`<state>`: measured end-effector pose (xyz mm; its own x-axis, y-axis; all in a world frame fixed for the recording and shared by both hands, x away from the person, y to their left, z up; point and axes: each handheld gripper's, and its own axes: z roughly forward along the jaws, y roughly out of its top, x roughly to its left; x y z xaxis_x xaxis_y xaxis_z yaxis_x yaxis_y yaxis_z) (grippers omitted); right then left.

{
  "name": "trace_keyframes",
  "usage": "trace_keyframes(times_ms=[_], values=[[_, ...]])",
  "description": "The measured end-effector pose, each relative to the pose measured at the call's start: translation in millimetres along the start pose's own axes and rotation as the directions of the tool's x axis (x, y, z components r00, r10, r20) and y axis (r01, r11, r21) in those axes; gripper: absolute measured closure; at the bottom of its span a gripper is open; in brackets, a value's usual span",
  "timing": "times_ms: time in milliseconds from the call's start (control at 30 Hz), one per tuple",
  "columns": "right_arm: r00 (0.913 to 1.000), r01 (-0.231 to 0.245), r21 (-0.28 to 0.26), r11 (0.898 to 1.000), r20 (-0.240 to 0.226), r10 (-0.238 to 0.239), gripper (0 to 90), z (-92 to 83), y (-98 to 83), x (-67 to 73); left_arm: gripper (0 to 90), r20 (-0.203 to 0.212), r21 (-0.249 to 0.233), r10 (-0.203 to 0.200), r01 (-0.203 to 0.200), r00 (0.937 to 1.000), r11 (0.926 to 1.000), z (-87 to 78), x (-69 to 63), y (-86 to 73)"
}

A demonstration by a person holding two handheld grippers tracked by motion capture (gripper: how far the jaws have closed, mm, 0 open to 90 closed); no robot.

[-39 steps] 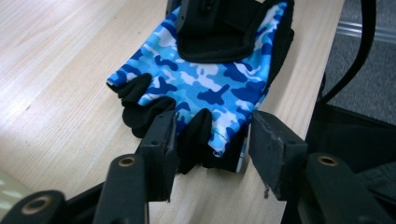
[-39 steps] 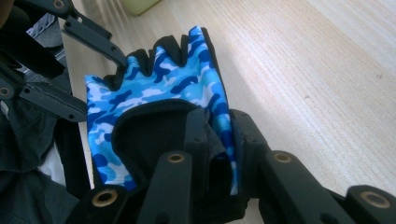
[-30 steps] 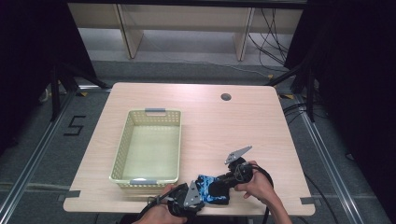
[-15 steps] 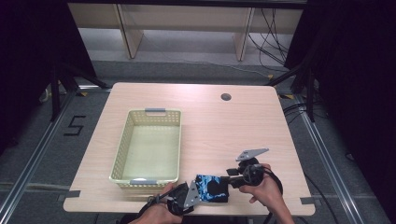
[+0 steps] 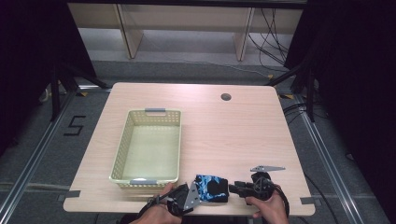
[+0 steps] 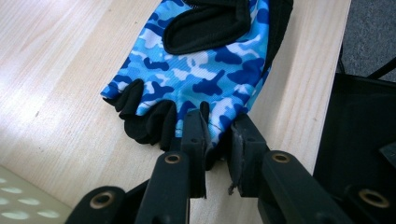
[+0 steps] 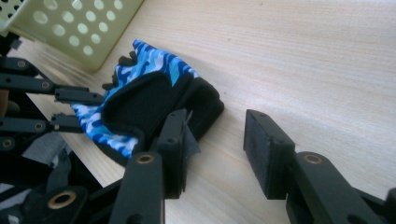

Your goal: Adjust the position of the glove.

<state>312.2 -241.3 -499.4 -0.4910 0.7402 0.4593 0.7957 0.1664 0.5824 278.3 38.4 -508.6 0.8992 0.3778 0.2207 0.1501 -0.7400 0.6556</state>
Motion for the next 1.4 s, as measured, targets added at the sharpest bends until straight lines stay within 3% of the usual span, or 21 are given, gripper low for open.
trace_keyframes(times_ms=[33, 100, 133, 167, 333, 367, 500, 667, 800, 933, 967, 1033, 1100, 1200, 1267, 1300, 1333, 1367, 1400], values=[[0.9999, -0.002, 0.001, 1.000, 0.017, 0.002, 61.2, 0.9, -0.2, -0.4, 77.3, 0.001, -0.004, 0.000, 0.000, 1.0000, 1.0000, 0.5, 0.1, -0.1], [0.9997, -0.018, -0.008, 1.000, -0.013, 0.018, 61.2, 4.6, -0.8, -1.0, 77.3, 0.001, -0.004, 0.000, 0.000, 1.0000, 1.0000, 0.4, 0.3, -0.1], [0.9997, -0.024, -0.005, 1.000, -0.001, 0.024, 61.2, 5.7, -1.0, -0.7, 77.3, 0.000, 0.000, 0.000, 0.000, 1.0000, 1.0000, 0.1, 0.0, 0.1], [0.9992, -0.032, -0.011, 0.999, -0.023, 0.032, 61.3, 7.9, -1.7, -0.6, 77.3, -0.001, 0.000, 0.000, 0.000, 1.0000, 1.0000, 0.0, -0.3, 0.1], [0.9978, -0.058, 0.006, 0.998, -0.032, 0.058, 62.8, 14.4, -4.1, 3.0, 77.3, -0.001, -0.001, -0.003, 0.003, 1.0000, 1.0000, 0.2, -0.2, 0.1], [0.9945, -0.097, 0.009, 0.995, -0.039, 0.098, 63.3, 16.3, -5.3, 5.7, 77.3, -0.002, -0.001, -0.003, 0.003, 1.0000, 1.0000, 0.2, -0.3, 0.1], [0.9929, -0.104, -0.004, 0.995, -0.059, 0.103, 67.6, 20.1, -7.4, 6.0, 77.4, -0.007, 0.007, 0.005, -0.005, 1.0000, 1.0000, -0.1, 0.0, 0.2], [0.9956, -0.080, -0.017, 0.997, -0.051, 0.079, 77.7, 23.1, -9.4, 4.6, 77.9, -0.008, 0.006, 0.006, -0.006, 1.0000, 1.0000, 0.0, 0.0, 0.3], [0.9950, -0.062, -0.029, 0.998, -0.081, 0.059, 86.6, 22.6, -11.5, 2.1, 78.5, -0.006, -0.006, -0.002, 0.002, 1.0000, 1.0000, 1.3, -0.9, 1.0], [0.9966, -0.031, -0.040, 0.999, -0.078, 0.028, 87.2, 22.5, -11.9, 1.9, 79.1, -0.011, 0.002, 0.011, -0.011, 0.9999, 0.9999, 0.5, 0.7, 1.2], [0.9957, -0.039, -0.042, 0.998, -0.085, 0.035, 87.3, 21.1, -11.9, 2.8, 79.1, -0.008, -0.015, -0.012, 0.012, 0.9999, 0.9998, 1.9, -1.5, 1.1], [0.9974, -0.023, -0.052, 0.998, -0.069, 0.020, 87.5, 19.1, -12.1, 3.0, 79.8, -0.001, -0.009, -0.003, 0.002, 1.0000, 1.0000, 1.1, -0.6, 1.9], [0.9956, -0.026, -0.063, 0.998, -0.092, 0.020, 87.5, 16.3, -11.6, 4.0, 80.3, -0.002, -0.007, 0.006, -0.006, 1.0000, 1.0000, 0.5, -0.4, 2.3], [0.9977, -0.015, -0.063, 0.998, -0.068, 0.010, 87.6, 14.7, -11.2, 5.3, 80.7, -0.004, -0.013, 0.014, -0.014, 0.9999, 0.9998, -0.6, -1.2, 2.6], [0.9968, -0.010, -0.073, 0.997, -0.079, 0.004, 87.5, 13.6, -11.0, 6.2, 80.8, 0.002, -0.021, 0.008, -0.008, 1.0000, 0.9997, -0.3, -0.9, 2.1], [0.9964, -0.003, -0.075, 0.997, -0.085, -0.003, 87.5, 13.1, -10.7, 6.5, 80.8, -0.013, -0.006, 0.036, -0.036, 0.9993, 0.9993, -2.9, 1.0, 2.6], [0.9958, 0.002, -0.087, 0.996, -0.091, -0.010, 87.5, 14.0, -10.7, 6.6, 80.9, -0.010, -0.022, 0.017, -0.017, 0.9998, 0.9996, -2.6, -0.4, 2.2], [0.9972, 0.000, -0.078, 0.997, -0.074, -0.006, 87.5, 12.6, -10.4, 8.0, 80.9, -0.008, -0.018, 0.025, -0.025, 0.9996, 0.9995, -4.0, 0.1, 2.7], [0.9956, 0.003, -0.084, 0.997, -0.093, -0.011, 87.5, 12.8, -10.0, 8.3, 81.0, -0.019, -0.018, 0.033, -0.034, 0.9993, 0.9993, -4.6, 0.6, 2.9]])
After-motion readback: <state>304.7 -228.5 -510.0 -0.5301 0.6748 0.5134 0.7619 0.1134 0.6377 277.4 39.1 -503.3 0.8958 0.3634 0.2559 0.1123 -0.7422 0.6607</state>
